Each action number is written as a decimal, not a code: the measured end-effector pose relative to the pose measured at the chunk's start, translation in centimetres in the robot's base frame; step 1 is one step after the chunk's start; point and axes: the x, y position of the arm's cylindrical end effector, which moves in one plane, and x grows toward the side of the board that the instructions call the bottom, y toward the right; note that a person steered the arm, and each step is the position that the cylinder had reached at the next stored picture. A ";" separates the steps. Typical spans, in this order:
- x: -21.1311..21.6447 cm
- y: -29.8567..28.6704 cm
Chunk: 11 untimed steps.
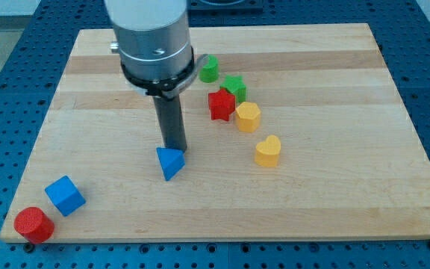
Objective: Move the blue triangle into the blue cube
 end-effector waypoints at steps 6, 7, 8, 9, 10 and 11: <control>2.9 3.7; 2.7 1.9; 2.7 -0.5; 2.7 -3.0; 2.7 -5.0; 2.7 -6.8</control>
